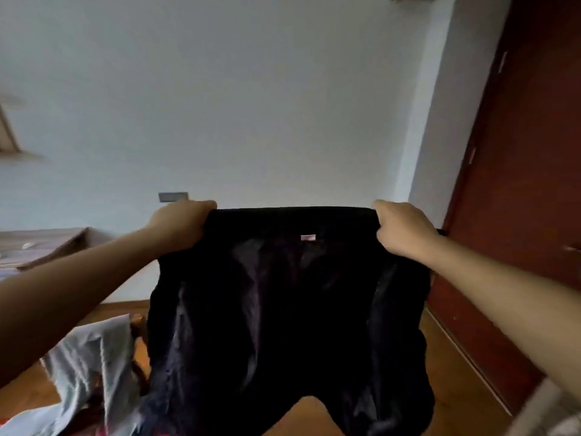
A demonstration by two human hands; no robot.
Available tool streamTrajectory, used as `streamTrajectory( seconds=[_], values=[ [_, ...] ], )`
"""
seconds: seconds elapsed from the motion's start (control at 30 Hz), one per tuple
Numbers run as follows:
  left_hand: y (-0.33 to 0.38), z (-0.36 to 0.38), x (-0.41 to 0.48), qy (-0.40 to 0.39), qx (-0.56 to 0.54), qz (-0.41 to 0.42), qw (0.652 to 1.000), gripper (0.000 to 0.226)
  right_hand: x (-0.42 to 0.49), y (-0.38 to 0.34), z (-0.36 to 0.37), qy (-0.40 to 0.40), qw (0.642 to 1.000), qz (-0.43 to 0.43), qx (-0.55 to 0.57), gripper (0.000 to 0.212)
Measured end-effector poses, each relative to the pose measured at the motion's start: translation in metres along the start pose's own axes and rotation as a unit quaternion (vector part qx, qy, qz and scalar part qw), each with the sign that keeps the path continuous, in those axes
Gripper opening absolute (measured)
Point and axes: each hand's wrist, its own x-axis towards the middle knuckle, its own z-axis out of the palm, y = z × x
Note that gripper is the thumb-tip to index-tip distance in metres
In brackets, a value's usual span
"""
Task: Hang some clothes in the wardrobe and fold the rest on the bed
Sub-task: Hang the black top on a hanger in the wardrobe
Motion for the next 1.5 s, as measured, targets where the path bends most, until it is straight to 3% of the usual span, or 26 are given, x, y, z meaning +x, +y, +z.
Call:
streamTrajectory(
  seconds=[0.13,0.3,0.43,0.63,0.83,0.93,1.07,1.23,1.3,1.5],
  values=[
    [0.066,0.025,0.041,-0.058,-0.189,0.090,0.976,0.018,-0.050,0.052,-0.011,0.016,0.987,0.154,0.045,0.017],
    [0.175,0.046,0.060,-0.177,-0.356,0.163,0.903,0.007,-0.137,0.102,-0.034,0.030,0.948,0.314,0.044,0.008],
    [0.270,0.040,0.052,-0.249,-0.443,0.222,0.832,0.012,-0.218,0.132,-0.069,0.075,0.903,0.421,0.047,0.002],
    [0.413,-0.001,0.021,-0.266,-0.529,0.305,0.746,0.031,-0.339,0.169,-0.135,0.161,0.840,0.518,0.011,0.005],
    [0.543,-0.055,0.007,-0.266,-0.525,0.355,0.726,0.032,-0.434,0.209,-0.196,0.191,0.818,0.538,-0.067,0.019],
    [0.600,-0.081,0.003,-0.256,-0.521,0.381,0.720,0.032,-0.471,0.244,-0.222,0.101,0.816,0.556,-0.116,0.011],
    [0.670,-0.110,-0.009,-0.266,-0.514,0.405,0.707,0.031,-0.509,0.297,-0.248,0.042,0.808,0.575,-0.122,0.023],
    [0.742,-0.127,-0.016,-0.301,-0.533,0.377,0.695,0.028,-0.517,0.352,-0.289,0.076,0.785,0.602,-0.124,0.016],
    [0.768,-0.136,-0.014,-0.302,-0.545,0.360,0.694,0.027,-0.512,0.373,-0.307,0.113,0.774,0.605,-0.147,0.007],
    [0.850,-0.167,0.008,-0.285,-0.575,0.349,0.683,0.026,-0.491,0.441,-0.347,0.214,0.749,0.604,-0.166,0.006]
  ],
)
